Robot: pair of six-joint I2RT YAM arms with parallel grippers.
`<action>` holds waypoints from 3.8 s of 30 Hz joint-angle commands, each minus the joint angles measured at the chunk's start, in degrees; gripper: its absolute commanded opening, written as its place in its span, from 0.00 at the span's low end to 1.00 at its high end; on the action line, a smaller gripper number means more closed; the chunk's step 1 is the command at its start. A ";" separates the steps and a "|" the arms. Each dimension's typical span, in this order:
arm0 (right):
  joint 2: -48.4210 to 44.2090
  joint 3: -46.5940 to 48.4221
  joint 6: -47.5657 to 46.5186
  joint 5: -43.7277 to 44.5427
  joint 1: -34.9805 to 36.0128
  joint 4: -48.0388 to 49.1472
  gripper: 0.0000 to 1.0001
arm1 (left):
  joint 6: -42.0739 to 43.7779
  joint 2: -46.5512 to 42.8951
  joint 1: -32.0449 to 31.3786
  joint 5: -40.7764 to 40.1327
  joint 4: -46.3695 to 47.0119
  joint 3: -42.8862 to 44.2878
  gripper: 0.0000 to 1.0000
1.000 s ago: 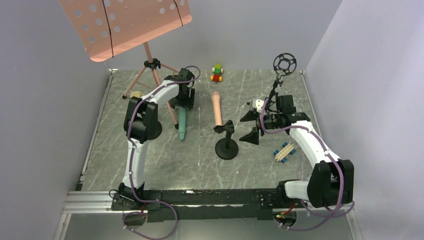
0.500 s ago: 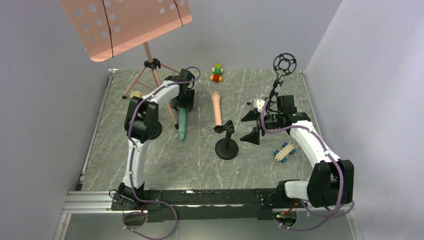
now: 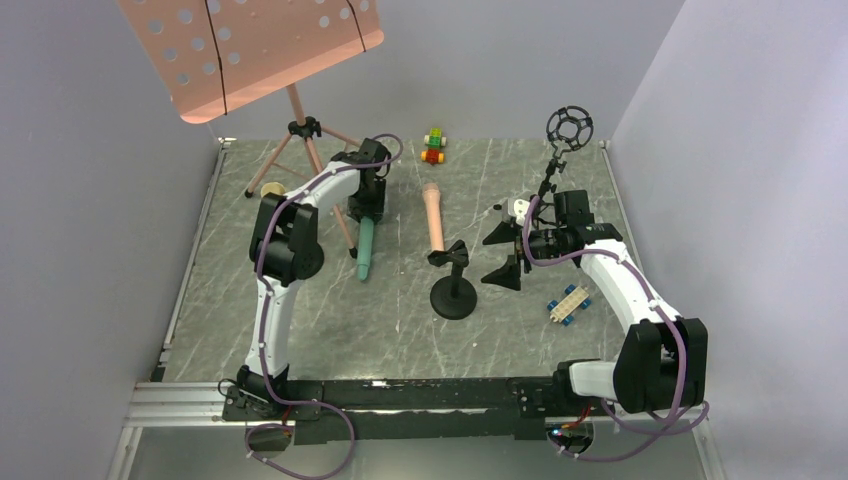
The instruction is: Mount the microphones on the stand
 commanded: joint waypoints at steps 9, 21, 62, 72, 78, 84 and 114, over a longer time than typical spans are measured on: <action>0.09 2.37 -3.26 -3.18 -0.74 -1.43 1.00 | 1.72 -4.32 -0.57 2.64 -0.33 -0.45 0.15; 0.71 2.72 -5.07 -3.43 -1.02 -3.17 1.00 | 2.61 -17.95 -2.72 10.70 7.17 -7.00 0.10; 1.31 7.29 -10.63 -4.55 -1.57 -12.42 1.00 | 4.91 -77.58 -3.53 18.62 29.84 -52.13 0.07; 1.14 12.01 -14.71 1.07 0.51 -21.20 1.00 | 5.90 -86.80 -3.57 21.64 31.85 -59.22 0.07; -1.15 13.03 -6.00 6.50 5.63 -13.42 1.00 | 5.87 -90.57 -3.58 22.20 30.97 -61.61 0.07; 0.14 16.45 -0.04 10.61 10.66 -8.94 1.00 | 5.00 -94.53 -3.58 22.47 29.97 -64.21 0.07; 4.81 17.01 2.28 8.03 15.91 -6.71 0.79 | -0.04 -99.77 -3.56 23.67 31.17 -67.50 0.07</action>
